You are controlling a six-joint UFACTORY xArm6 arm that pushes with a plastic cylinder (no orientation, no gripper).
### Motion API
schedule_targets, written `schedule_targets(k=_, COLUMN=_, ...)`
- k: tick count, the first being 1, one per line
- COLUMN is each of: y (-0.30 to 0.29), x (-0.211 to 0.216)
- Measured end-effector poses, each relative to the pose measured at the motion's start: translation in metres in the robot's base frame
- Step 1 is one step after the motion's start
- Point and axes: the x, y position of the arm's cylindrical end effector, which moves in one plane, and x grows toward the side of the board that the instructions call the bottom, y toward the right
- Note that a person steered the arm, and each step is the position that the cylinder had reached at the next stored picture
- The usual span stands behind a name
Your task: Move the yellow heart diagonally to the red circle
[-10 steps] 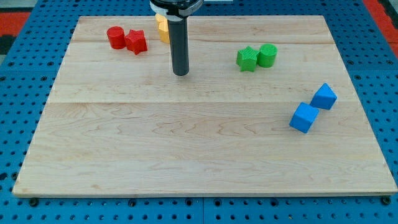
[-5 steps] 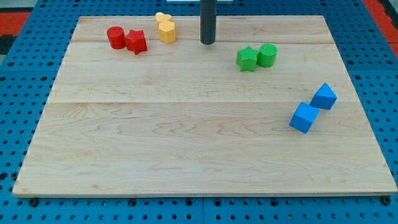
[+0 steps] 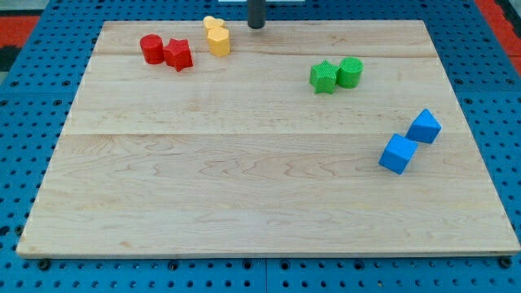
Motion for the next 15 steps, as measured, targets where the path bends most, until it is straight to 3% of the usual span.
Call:
schedule_targets(k=4, y=-0.112, x=0.041)
schedule_targets(k=5, y=-0.114, x=0.034)
schedule_targets(k=8, y=-0.137, x=0.103)
schedule_targets(k=9, y=-0.136, x=0.04)
schedule_targets(k=10, y=-0.178, x=0.02)
schedule_targets(k=13, y=-0.142, x=0.18)
schedule_targets(k=14, y=-0.119, x=0.154)
schedule_targets(k=15, y=-0.057, x=0.187)
